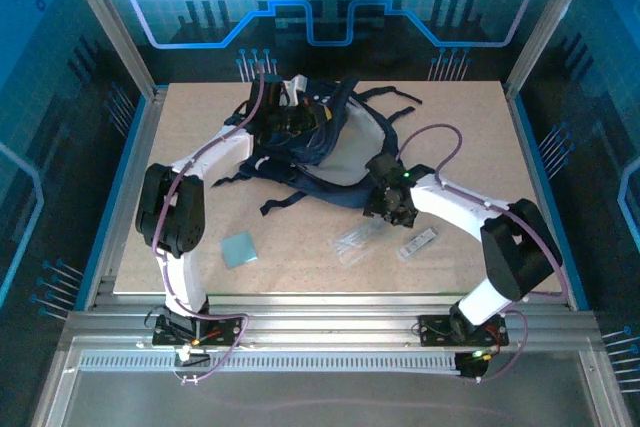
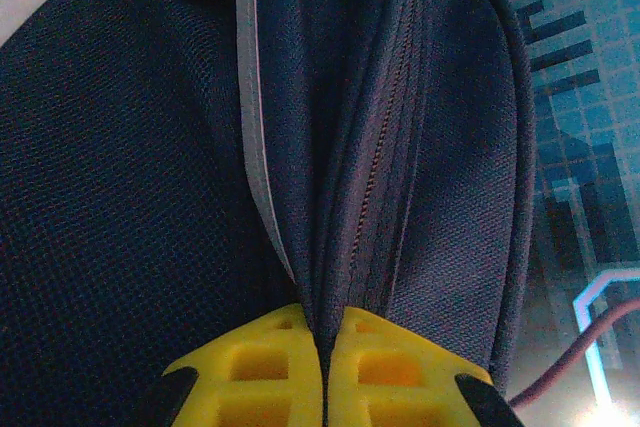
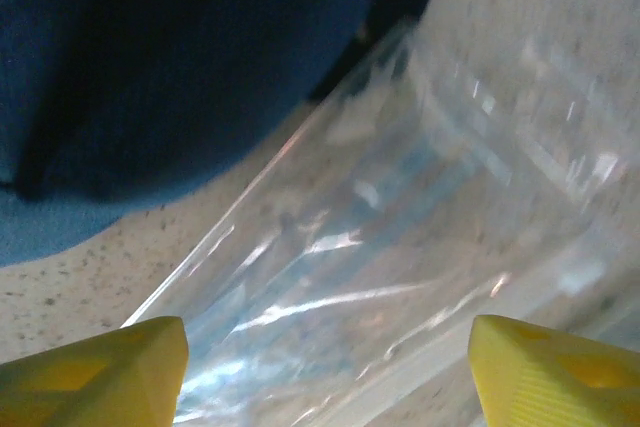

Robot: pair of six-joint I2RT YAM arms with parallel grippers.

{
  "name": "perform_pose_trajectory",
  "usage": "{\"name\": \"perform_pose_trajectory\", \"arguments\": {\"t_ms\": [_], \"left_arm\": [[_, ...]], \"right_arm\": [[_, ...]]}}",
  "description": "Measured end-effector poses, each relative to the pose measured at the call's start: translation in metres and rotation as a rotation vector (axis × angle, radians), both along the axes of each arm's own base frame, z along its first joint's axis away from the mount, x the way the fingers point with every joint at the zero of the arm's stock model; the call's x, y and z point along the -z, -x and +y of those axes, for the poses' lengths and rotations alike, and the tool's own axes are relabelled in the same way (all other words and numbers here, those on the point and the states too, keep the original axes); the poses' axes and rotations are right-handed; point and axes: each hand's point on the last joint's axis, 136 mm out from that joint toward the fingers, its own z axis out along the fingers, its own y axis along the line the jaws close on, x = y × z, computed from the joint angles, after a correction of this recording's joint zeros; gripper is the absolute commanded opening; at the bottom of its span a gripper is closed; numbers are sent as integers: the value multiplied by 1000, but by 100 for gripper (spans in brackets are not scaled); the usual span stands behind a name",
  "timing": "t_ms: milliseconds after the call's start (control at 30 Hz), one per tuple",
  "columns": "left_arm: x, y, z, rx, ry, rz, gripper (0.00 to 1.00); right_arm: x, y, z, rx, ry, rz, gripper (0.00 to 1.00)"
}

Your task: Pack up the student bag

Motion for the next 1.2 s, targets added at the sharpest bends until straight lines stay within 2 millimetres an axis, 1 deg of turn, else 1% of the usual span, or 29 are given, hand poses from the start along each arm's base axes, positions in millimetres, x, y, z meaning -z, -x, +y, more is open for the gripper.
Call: {"name": "perform_pose_trajectory", "arguments": {"t_ms": [100, 200, 300, 433, 533, 633, 767, 867, 1000, 1033, 1100, 1200], "left_arm": [[0, 0, 0, -1, -1, 1, 0], [-1, 0, 1, -2, -2, 0, 0], [-2, 1, 2, -7, -7, 3, 0], [-3, 3, 4, -12, -13, 9, 0], [-1, 4, 4, -12, -16, 18, 0], [0, 5, 4, -12, -20, 23, 0], [1, 5, 4, -11, -21, 24, 0], [1, 5, 4, -11, -21, 24, 0], [1, 5, 4, -11, -21, 25, 0], [1, 5, 4, -11, -21, 25, 0], [1, 5, 4, -11, -20, 24, 0], [0, 5, 4, -11, -20, 24, 0]], "right_arm": [[-2, -15, -15, -101, -4, -21, 75], [-5, -24, -27, -200, -19, -40, 75], [-9, -29, -31, -288, -81, -67, 75], [-11, -37, -40, -326, -171, -98, 78], [-7, -43, -41, -354, -189, -119, 82], [3, -39, -38, -375, -214, -111, 84], [12, -39, -44, -356, -219, -92, 92], [19, -38, -47, -341, -213, -67, 94], [32, -34, -45, -338, -229, -23, 90], [32, -35, -45, -335, -231, -24, 88], [31, -34, -42, -339, -239, -25, 80], [29, -30, -32, -353, -288, -16, 62]]}}
